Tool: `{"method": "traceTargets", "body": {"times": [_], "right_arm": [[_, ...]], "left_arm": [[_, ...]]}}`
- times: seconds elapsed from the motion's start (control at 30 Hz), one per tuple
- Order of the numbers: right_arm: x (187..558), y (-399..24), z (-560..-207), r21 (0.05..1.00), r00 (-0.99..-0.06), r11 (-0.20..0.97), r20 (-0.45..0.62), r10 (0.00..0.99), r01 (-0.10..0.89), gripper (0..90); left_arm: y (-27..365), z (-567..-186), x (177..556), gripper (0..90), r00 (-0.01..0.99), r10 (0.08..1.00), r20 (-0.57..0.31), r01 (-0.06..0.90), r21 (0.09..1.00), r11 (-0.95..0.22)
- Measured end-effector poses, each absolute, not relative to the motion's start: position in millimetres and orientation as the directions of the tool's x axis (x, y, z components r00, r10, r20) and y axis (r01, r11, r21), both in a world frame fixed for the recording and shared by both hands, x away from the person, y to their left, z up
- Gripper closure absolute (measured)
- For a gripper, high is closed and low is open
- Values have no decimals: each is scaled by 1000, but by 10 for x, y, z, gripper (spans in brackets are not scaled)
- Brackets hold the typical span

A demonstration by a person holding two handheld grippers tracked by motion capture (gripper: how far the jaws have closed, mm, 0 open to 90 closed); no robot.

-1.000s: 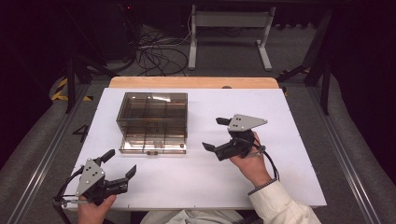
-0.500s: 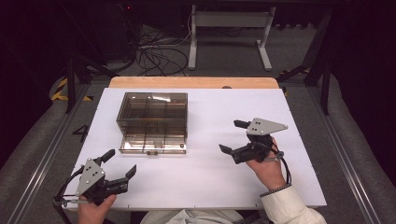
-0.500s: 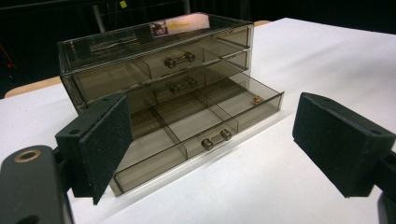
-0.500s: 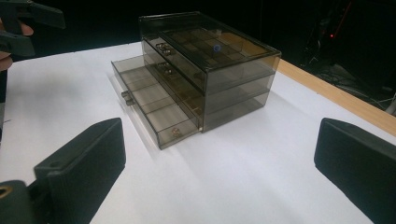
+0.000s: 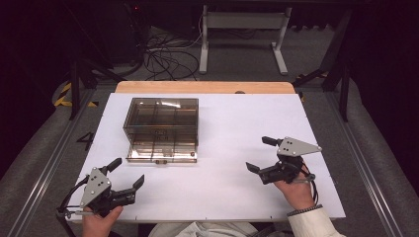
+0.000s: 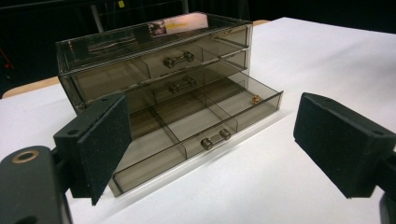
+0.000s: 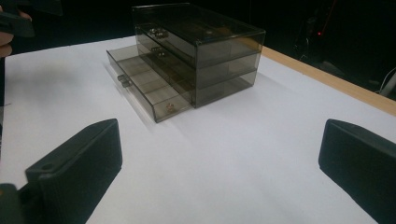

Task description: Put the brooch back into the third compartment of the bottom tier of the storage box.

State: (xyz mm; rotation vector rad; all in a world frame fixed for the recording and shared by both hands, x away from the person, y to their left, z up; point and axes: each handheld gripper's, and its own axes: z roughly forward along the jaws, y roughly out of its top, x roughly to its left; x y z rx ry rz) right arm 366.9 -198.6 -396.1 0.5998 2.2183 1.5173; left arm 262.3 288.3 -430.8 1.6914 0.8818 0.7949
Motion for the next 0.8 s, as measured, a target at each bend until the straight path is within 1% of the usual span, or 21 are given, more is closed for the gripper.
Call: {"method": "traceTargets", "body": {"times": [0.17, 0.5, 0.73, 0.8], "right_arm": [[3612, -2076, -4060, 940, -826, 310, -60, 561, 142, 2], [3514, -2280, -4243, 946, -805, 280, -36, 592, 164, 0], [3477, -2450, -4356, 948, -787, 260, -16, 617, 184, 0], [3463, -2490, -4383, 947, -783, 260, -13, 622, 191, 0]], "left_arm": [[2870, -4310, 2622, 121, 510, 854, 100, 179, 959, -219], [2872, -4314, 2625, 118, 523, 848, 89, 183, 960, -213], [2893, -4328, 2634, 70, 548, 833, 76, 182, 961, -207], [2897, -4329, 2635, 68, 550, 831, 86, 177, 960, -217]]}}
